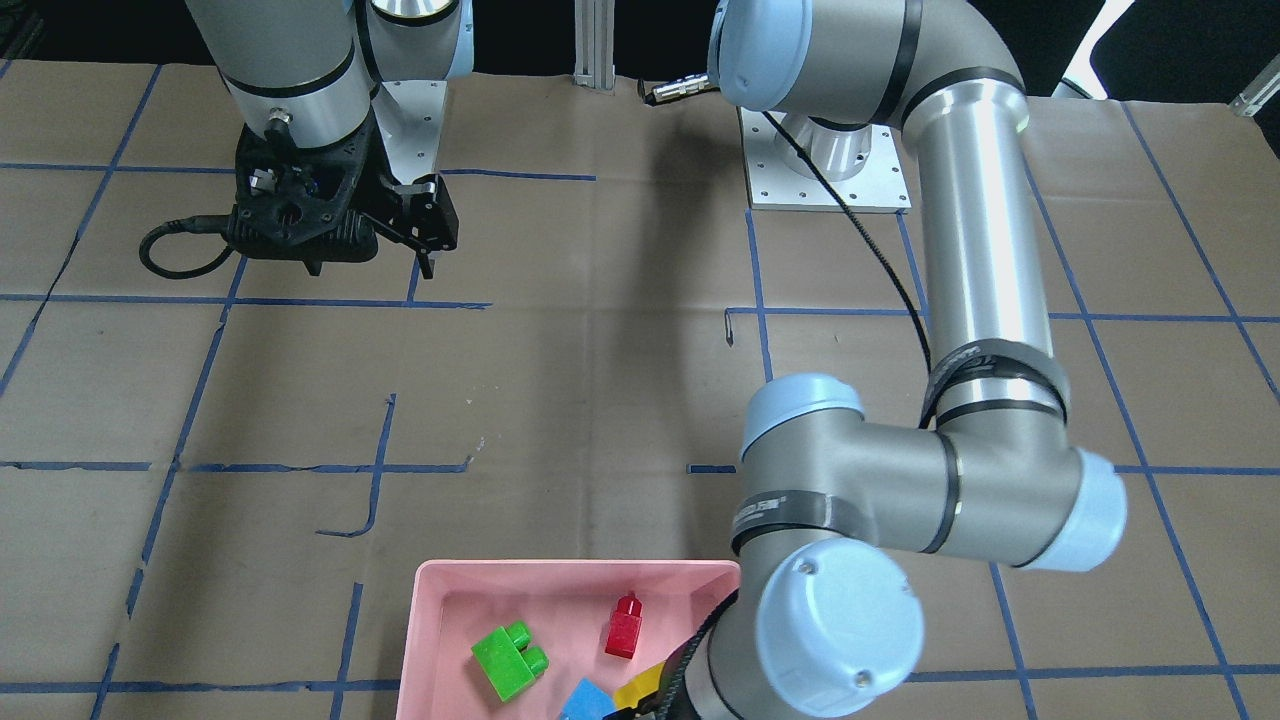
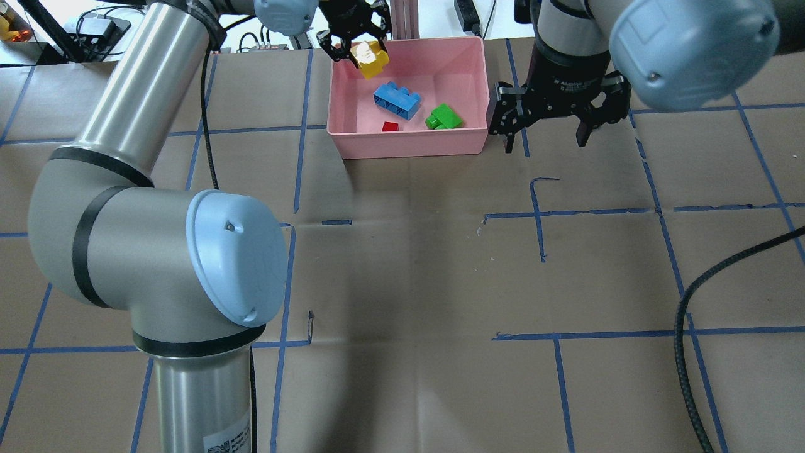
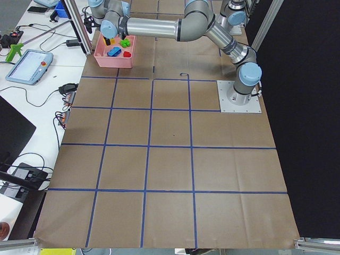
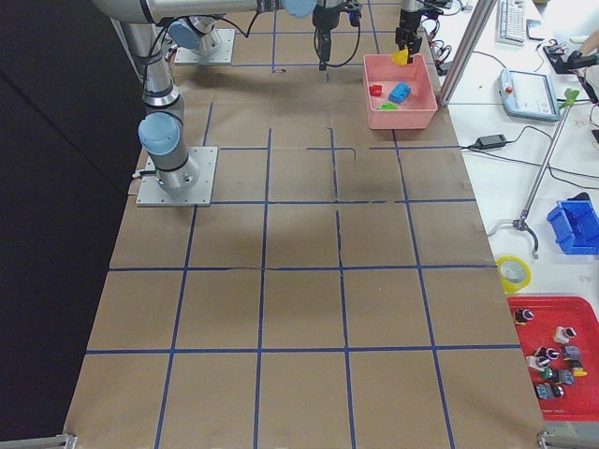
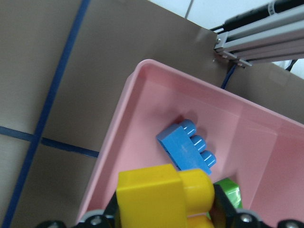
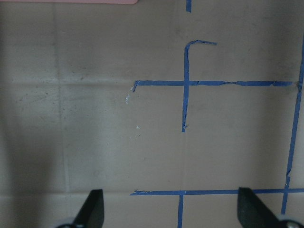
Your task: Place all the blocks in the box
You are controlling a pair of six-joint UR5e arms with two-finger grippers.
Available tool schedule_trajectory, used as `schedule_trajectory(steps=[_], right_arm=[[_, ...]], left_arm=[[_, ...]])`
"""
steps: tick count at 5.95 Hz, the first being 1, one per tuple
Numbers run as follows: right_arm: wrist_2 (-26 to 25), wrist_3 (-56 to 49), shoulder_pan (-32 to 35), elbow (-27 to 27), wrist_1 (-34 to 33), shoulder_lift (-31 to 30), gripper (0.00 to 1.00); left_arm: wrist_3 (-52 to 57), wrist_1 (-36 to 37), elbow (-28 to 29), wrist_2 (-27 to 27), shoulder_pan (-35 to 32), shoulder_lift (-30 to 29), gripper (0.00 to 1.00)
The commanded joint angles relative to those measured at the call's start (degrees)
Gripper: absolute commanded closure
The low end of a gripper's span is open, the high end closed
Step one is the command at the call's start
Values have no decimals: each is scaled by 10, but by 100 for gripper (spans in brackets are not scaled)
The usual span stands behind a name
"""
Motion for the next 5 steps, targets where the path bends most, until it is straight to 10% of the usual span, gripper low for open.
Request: schedule_trajectory(steps=[1,2,5], right_arm=[[1,5,-7,24,-16,-17,1],[2,1,-6,27,-15,-18,1],[0,-3,-1,30,-16,-29,1]], left_arm=[[-7,19,-4,46,-15,-16,16],[-6,19,-2,64,-14,-11,1],[58,-64,-9,62,16,80,0]])
